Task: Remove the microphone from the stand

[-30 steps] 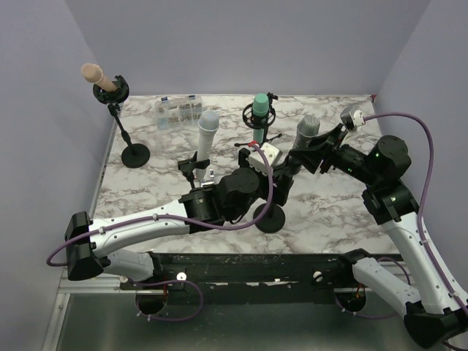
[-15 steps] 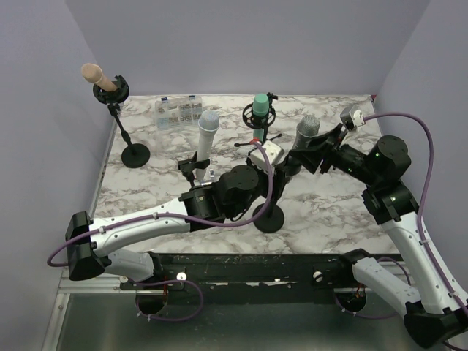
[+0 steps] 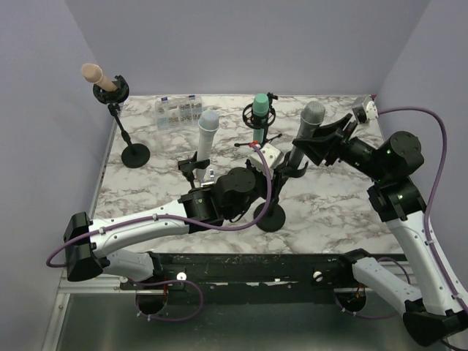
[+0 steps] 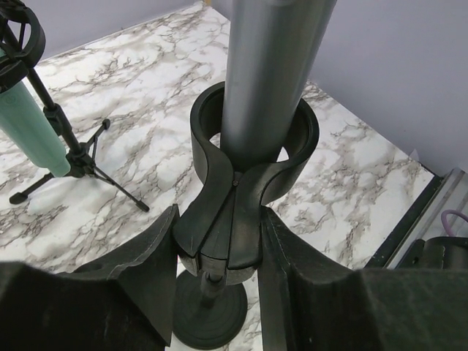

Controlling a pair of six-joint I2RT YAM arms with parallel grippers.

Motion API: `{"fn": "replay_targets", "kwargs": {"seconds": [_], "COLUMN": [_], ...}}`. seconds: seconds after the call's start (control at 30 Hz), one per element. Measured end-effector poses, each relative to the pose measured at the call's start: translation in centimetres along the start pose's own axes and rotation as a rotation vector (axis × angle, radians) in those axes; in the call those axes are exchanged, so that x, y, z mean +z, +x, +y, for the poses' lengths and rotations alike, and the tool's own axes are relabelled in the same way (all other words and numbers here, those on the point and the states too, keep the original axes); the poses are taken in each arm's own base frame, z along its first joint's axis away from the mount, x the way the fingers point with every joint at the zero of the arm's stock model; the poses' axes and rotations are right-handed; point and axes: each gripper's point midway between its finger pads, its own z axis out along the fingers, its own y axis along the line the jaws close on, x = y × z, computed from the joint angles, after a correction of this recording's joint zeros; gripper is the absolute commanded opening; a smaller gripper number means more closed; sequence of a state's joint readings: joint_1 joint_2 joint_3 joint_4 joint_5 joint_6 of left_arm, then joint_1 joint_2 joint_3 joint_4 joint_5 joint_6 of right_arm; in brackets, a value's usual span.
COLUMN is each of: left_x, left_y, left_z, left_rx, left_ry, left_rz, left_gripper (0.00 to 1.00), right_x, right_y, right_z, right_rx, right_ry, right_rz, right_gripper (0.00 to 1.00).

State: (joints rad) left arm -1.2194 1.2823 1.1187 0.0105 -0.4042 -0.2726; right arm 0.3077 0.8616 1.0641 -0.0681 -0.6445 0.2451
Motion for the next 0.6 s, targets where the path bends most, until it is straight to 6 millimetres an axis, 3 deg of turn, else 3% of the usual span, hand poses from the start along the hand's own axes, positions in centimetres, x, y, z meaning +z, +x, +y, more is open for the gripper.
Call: {"fn": "replay_targets", "kwargs": {"seconds": [0.23,0.47,0.5,0.6], "left_x": [0.0,0.0,0.0,0.0], "left_y": [0.0,0.0,0.0,0.0], "left_z": [0.0,0.0,0.0,0.0], "left_rx": [-0.002,-0.001,-0.002,-0.002], "left_ry": [0.002,0.002,0.002,0.002], "left_rz": [-0.002,-0.002,-0.002,-0.001], "left_gripper": [0.0,0.0,0.03,0.33], "right_x": [-0.4,-2.4,-2.9,-4.7], "right_y": [-5.7,-10.4,-10.9,-11.7], "right_z": [1.1,0.8,0.5,-1.2], "right_rx": [-0.055,-0.07,-0.066,-0.043], "right_ry": [0.014,0.146,0.178,0.322], "right_rz": [-0.107,-0.257,-0.281,-0.361], "right_gripper": [0.01,0.01,0.01,0.01]}}
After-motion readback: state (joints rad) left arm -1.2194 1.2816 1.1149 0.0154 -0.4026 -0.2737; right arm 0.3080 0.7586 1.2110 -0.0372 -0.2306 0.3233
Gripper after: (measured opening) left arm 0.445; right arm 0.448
